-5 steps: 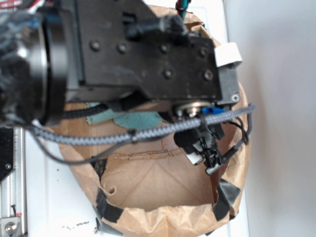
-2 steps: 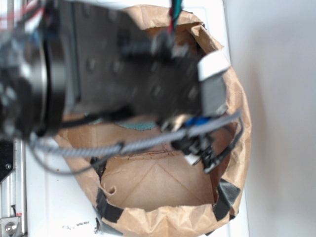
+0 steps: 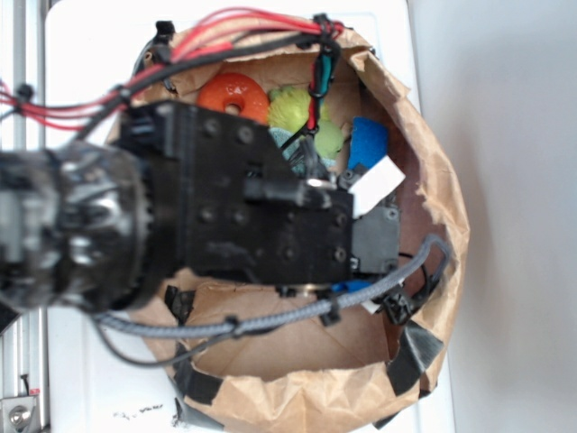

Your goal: Grab the blue sponge.

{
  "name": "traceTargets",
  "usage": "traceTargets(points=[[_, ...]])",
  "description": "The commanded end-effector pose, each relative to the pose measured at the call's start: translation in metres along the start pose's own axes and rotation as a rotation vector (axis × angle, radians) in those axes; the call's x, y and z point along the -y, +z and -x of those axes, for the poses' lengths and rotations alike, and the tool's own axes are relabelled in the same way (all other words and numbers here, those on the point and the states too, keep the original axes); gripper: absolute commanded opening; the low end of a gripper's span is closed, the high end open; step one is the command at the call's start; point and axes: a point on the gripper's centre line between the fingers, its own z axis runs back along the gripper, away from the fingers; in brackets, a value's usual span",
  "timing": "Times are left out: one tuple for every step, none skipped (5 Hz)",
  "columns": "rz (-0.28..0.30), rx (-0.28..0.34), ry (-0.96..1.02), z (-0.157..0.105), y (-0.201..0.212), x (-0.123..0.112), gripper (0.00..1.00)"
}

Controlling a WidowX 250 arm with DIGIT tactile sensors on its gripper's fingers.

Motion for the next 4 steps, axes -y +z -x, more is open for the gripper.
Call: traceTargets(points=[[0.011, 0.059, 0.03, -0.012, -0.007, 0.0, 1.0], [-0.016, 0.071, 0.06, -0.021, -0.014, 0.001, 1.0], [-0.024, 0.078, 0.082, -0.033, -0.017, 0.003, 1.0], [-0.024, 0.1, 0.096, -0.043, -0.015, 0.005, 1.0]])
